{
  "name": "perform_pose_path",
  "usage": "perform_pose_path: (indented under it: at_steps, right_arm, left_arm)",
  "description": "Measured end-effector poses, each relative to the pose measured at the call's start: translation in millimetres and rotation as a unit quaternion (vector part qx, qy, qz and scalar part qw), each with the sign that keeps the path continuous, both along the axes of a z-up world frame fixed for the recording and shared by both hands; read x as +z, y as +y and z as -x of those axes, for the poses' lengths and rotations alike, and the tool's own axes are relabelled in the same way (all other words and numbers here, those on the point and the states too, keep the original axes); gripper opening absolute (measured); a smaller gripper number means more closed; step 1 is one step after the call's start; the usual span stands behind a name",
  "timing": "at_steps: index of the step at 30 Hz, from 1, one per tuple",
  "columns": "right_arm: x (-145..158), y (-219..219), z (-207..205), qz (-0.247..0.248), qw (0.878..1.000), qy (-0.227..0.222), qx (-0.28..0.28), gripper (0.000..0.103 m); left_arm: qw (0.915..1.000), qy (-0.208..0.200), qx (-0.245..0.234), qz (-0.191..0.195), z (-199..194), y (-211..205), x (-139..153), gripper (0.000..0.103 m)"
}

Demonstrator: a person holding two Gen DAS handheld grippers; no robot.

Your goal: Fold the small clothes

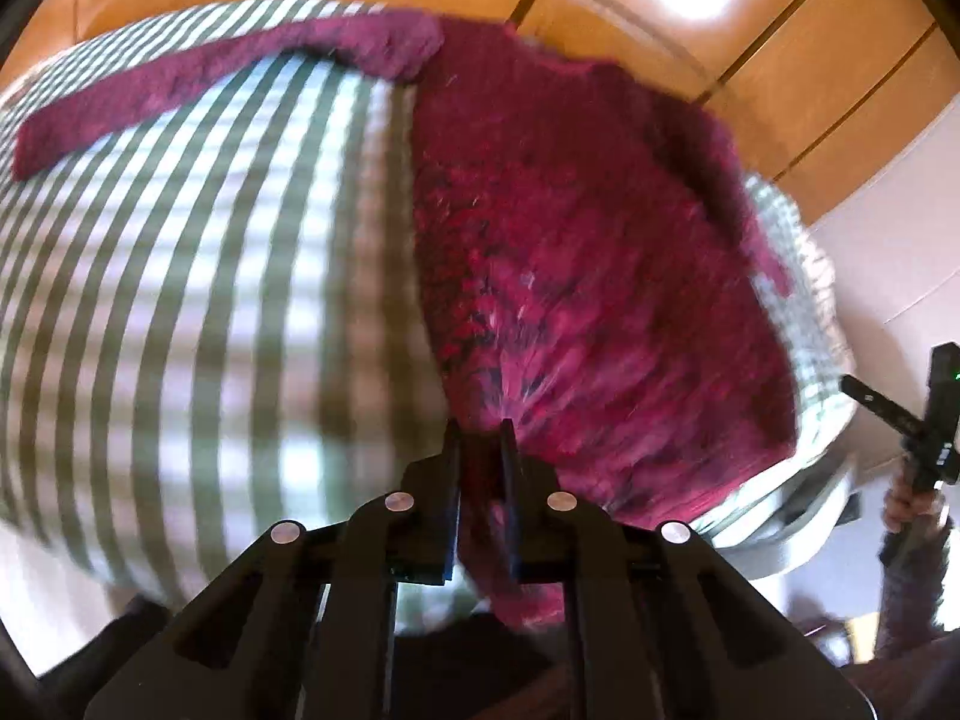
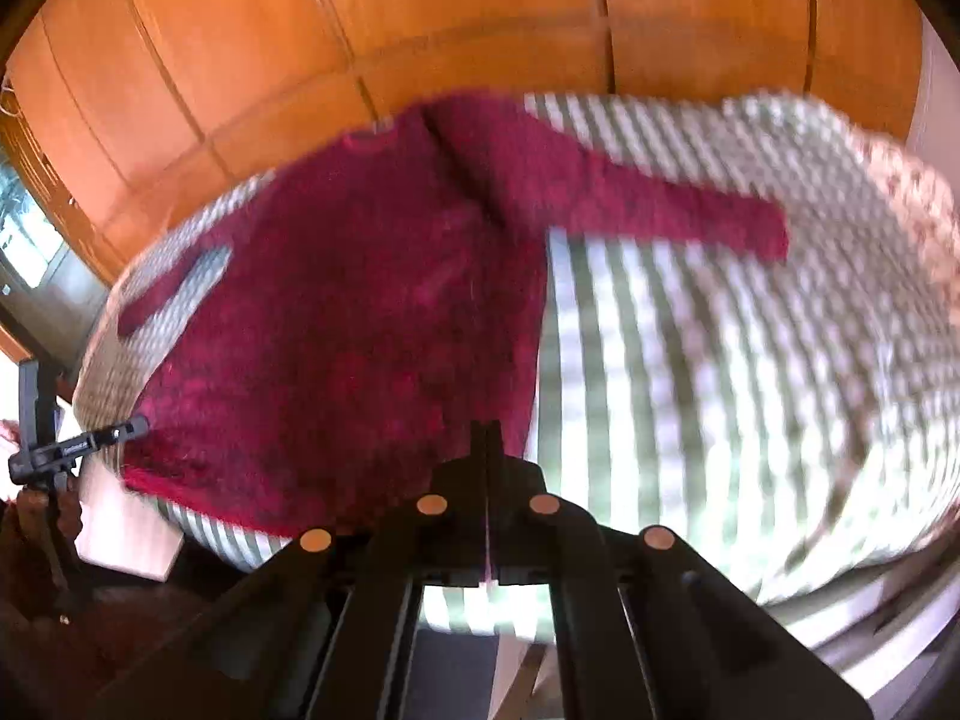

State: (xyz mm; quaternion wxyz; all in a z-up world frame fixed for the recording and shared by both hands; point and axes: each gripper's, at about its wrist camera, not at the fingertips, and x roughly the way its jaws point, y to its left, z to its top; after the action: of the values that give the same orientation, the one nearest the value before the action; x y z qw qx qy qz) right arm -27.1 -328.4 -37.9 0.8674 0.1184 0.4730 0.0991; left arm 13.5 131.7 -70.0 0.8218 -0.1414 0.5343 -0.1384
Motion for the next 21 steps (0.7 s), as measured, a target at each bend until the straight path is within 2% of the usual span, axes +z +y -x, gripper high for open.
perform_pose_path:
  at_steps: [2, 3, 4, 6, 8, 9, 11, 12, 13, 15, 19, 21]
  right_arm:
    - [-22, -13, 3, -0.040, 0.998, 0.020, -0.034, 0.010]
    - [-34, -19, 1, -0.054, 0.996, 0.028, -0.058, 0.024]
    - [-42, -23, 0, -0.068, 0.995, 0.030, -0.070, 0.035]
    - [-58, -31, -8, -0.129, 0.988, 0.048, -0.075, 0.041]
    - [-72, -32, -15, -0.206, 0.974, 0.059, -0.070, 0.051]
    - [-76, -32, -18, -0.223, 0.971, 0.059, -0.068, 0.054]
    - [-82, -23, -25, -0.240, 0.967, 0.064, -0.057, 0.054]
    - [-83, -12, -32, -0.218, 0.973, 0.063, -0.046, 0.049]
    - [-81, -2, -34, -0.192, 0.979, 0.061, -0.038, 0.035]
    - [-70, 17, -42, -0.138, 0.988, 0.061, -0.022, 0.022]
    - [-17, 29, -28, -0.078, 0.997, 0.007, 0.020, 0.017]
    - [-4, 26, -15, -0.061, 0.997, -0.003, 0.042, 0.017]
  left_arm:
    - [0.9997, 0.009, 0.018, 0.016, -1, 7, -9, 0.010]
    - [0.9994, 0.010, 0.023, 0.024, -2, 12, -11, 0.010]
    - [0.9993, 0.006, 0.025, 0.026, -3, 11, -9, 0.010]
    - [0.9998, -0.003, 0.016, 0.011, -2, 10, -6, 0.010]
    - [0.9999, -0.003, 0.012, 0.004, -2, 6, -6, 0.010]
    - [0.9999, -0.004, 0.013, 0.007, -3, 8, -5, 0.010]
    - [0.9998, -0.006, 0.016, 0.014, -4, 11, -8, 0.010]
    - [0.9998, -0.007, 0.015, 0.012, -3, 9, -9, 0.010]
    - [0.9998, -0.010, 0.013, 0.008, -3, 7, -9, 0.010]
    - [0.9999, -0.012, 0.011, 0.004, -4, 5, -7, 0.009]
    - [0.9997, -0.024, -0.003, -0.007, 1, 6, 1, 0.008]
    - [0.9998, -0.016, -0.007, -0.007, 3, 8, -1, 0.008]
